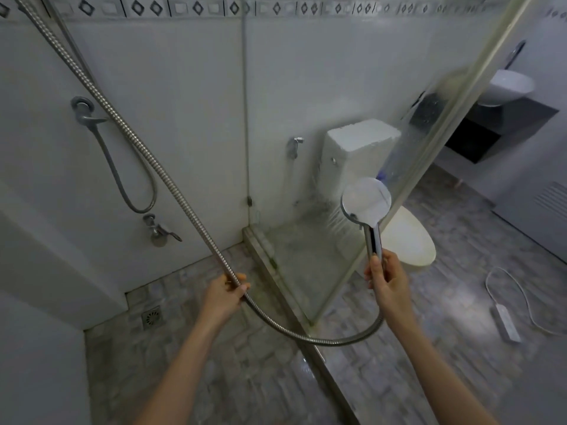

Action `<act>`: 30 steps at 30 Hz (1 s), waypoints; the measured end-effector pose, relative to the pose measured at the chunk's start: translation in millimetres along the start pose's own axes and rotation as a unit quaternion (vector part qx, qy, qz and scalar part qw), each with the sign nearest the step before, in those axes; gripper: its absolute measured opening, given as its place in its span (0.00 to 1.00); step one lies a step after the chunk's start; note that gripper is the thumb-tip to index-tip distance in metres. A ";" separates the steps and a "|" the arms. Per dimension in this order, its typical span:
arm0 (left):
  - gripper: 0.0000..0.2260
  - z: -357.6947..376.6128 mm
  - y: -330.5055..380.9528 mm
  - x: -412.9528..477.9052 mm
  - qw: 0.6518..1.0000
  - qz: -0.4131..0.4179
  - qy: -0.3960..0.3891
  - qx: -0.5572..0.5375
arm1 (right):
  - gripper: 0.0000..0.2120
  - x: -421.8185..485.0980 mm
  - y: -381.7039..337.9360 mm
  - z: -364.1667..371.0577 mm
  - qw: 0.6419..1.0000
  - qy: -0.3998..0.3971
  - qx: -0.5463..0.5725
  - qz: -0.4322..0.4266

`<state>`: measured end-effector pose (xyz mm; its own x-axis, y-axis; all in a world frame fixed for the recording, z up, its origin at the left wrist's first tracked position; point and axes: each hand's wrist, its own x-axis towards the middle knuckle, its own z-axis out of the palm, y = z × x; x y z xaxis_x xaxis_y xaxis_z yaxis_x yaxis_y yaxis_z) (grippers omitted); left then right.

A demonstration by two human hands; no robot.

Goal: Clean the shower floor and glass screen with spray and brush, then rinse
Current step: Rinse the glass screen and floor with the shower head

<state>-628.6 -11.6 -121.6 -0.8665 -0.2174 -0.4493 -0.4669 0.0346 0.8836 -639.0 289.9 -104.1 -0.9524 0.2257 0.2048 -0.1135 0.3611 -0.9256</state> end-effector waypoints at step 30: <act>0.06 -83.7 -145.6 71.6 0.983 -0.017 0.155 0.093 | 0.05 -24.0 113.5 192.2 0.969 -0.088 0.127 0.192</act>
<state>-607.9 -113.8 -271.4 -0.7676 -0.5081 -0.3906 -0.5441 0.1945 0.8162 -683.4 151.5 -275.3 -0.9692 0.1340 -0.2065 0.2138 0.0424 -0.9760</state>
